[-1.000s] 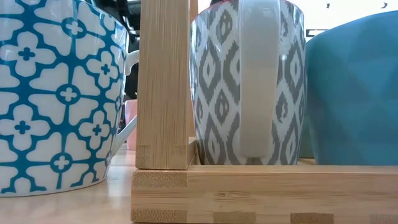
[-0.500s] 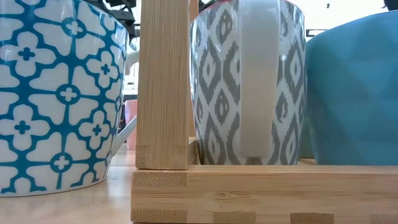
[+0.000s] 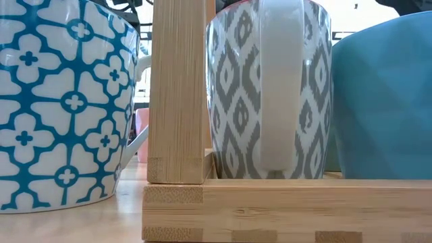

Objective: Place coffee mugs
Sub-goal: Put the pink mug on the shelf

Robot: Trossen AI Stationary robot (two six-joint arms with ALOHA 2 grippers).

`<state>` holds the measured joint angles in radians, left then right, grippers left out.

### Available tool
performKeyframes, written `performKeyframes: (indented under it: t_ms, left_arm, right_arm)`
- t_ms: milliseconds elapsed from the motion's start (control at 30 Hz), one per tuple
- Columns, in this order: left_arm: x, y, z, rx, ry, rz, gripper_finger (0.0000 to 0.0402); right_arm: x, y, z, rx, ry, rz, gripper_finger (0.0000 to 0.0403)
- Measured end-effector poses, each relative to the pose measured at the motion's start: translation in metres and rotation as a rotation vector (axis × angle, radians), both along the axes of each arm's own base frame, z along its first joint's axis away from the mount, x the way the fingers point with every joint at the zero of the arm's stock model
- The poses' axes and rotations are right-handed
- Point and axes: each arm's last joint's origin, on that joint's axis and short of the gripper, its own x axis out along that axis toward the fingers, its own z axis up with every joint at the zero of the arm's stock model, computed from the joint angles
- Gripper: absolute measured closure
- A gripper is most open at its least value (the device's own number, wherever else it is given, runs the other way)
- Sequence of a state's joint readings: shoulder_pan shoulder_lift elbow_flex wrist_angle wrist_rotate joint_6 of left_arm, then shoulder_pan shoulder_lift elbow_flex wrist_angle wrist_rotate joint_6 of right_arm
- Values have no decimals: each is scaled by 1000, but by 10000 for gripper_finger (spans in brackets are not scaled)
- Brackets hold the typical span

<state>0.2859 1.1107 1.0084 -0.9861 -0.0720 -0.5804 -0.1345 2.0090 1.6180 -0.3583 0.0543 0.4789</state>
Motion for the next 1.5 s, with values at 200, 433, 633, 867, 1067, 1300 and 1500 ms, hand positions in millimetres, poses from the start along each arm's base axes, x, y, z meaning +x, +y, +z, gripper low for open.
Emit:
performKeyframes:
  t_ms: [200, 433, 633, 867, 1067, 1300, 1500]
  left_arm:
    - [0, 1, 0, 18, 4, 10, 269]
    - [0, 1, 0, 17, 5, 11, 269]
    - [0, 1, 0, 17, 4, 11, 269]
    - [0, 1, 0, 17, 4, 11, 269]
    - [0, 1, 0, 17, 3, 12, 269]
    - [0, 1, 0, 17, 3, 12, 269]
    - [0, 1, 0, 17, 3, 12, 269]
  right_arm:
    - [6, -1, -17, 3, 29, 1, 203]
    - [12, -2, -39, 6, 70, 1, 203]
    - [13, -2, -43, 6, 79, -1, 203]
    - [11, -2, -44, -11, 111, -22, 207]
    - [8, -2, -46, -13, 141, -27, 214]
    - [7, -3, -47, 5, 151, -45, 232]
    - [6, -4, -47, 7, 159, -49, 262]
